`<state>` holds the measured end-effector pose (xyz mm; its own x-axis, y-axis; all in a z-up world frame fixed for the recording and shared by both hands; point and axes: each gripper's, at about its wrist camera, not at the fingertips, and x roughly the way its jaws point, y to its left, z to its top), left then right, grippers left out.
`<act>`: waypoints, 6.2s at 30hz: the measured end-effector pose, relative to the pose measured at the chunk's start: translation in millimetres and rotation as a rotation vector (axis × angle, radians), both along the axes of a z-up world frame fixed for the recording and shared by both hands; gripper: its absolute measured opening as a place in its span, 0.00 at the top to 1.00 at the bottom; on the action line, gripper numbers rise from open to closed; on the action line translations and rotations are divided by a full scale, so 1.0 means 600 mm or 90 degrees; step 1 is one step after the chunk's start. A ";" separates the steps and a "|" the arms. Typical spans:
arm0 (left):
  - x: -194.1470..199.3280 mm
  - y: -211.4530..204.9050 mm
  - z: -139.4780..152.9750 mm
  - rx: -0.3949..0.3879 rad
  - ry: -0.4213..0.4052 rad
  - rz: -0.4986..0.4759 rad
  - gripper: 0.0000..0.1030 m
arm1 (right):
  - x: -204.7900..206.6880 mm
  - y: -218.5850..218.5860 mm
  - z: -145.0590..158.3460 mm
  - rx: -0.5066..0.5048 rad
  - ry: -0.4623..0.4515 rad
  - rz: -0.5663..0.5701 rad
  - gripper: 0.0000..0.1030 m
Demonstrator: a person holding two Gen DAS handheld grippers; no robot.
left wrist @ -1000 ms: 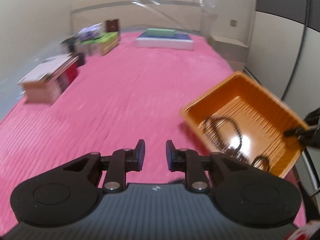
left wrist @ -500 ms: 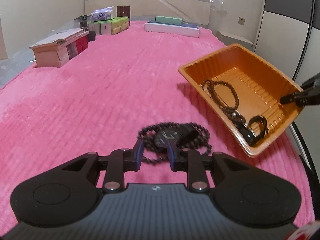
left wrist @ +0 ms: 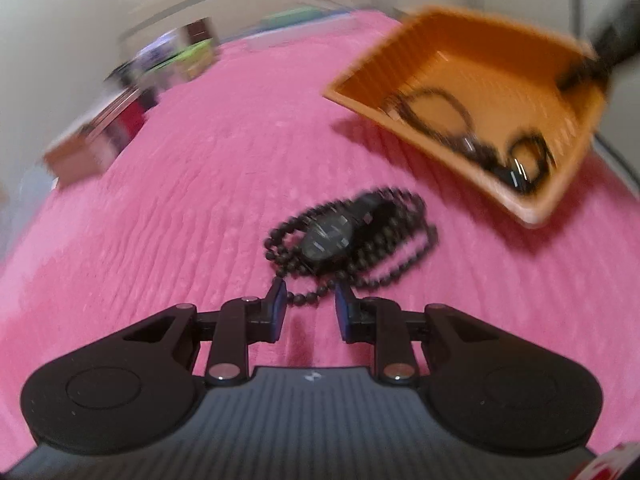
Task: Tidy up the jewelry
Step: 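Grasp the dark bead necklace with black watch on the bed with the left tool, then lift the dark bead necklace and carry it over the tray with the left tool, then lower the bead necklace into the tray and open the left tool, then grasp the black watch on the bed with the left tool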
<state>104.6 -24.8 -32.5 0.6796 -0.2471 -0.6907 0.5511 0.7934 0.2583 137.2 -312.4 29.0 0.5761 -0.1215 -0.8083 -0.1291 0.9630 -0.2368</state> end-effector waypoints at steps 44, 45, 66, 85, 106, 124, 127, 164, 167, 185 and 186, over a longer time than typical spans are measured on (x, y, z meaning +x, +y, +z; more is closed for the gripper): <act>0.002 0.055 0.317 -0.018 -0.241 -0.087 0.94 | -0.003 0.009 0.005 -0.011 -0.010 0.002 0.96; 0.003 0.060 0.326 -0.021 -0.246 -0.084 0.94 | -0.003 0.009 0.005 -0.012 -0.010 0.003 0.96; 0.006 0.067 0.506 -0.046 -0.368 -0.079 0.94 | -0.001 0.011 0.011 -0.018 -0.014 0.009 0.95; 0.031 -0.031 0.573 -0.057 -0.373 -0.160 0.94 | 0.000 0.011 0.012 -0.016 -0.017 0.011 0.96; 0.080 -0.214 0.501 -0.059 -0.243 -0.272 0.94 | -0.004 0.009 0.009 -0.008 -0.021 0.012 0.96; 0.123 -0.306 0.333 0.014 -0.075 -0.328 0.94 | -0.004 0.006 0.004 -0.005 -0.016 0.010 0.96; 0.127 -0.318 0.318 0.020 -0.063 -0.330 0.94 | -0.003 0.005 0.004 -0.004 -0.016 0.010 0.96; 0.168 -0.338 0.219 -0.039 0.081 -0.310 0.89 | -0.002 0.000 -0.002 -0.002 -0.011 0.008 0.96; 0.173 -0.326 0.219 -0.052 0.086 -0.300 0.82 | -0.003 0.000 -0.004 -0.002 -0.010 0.007 0.95; 0.205 0.013 0.185 -0.156 0.058 0.017 0.66 | -0.004 -0.001 0.000 -0.001 -0.011 0.005 0.96; 0.200 0.025 0.173 -0.151 0.063 0.027 0.65 | -0.004 -0.001 0.000 -0.001 -0.010 0.005 0.96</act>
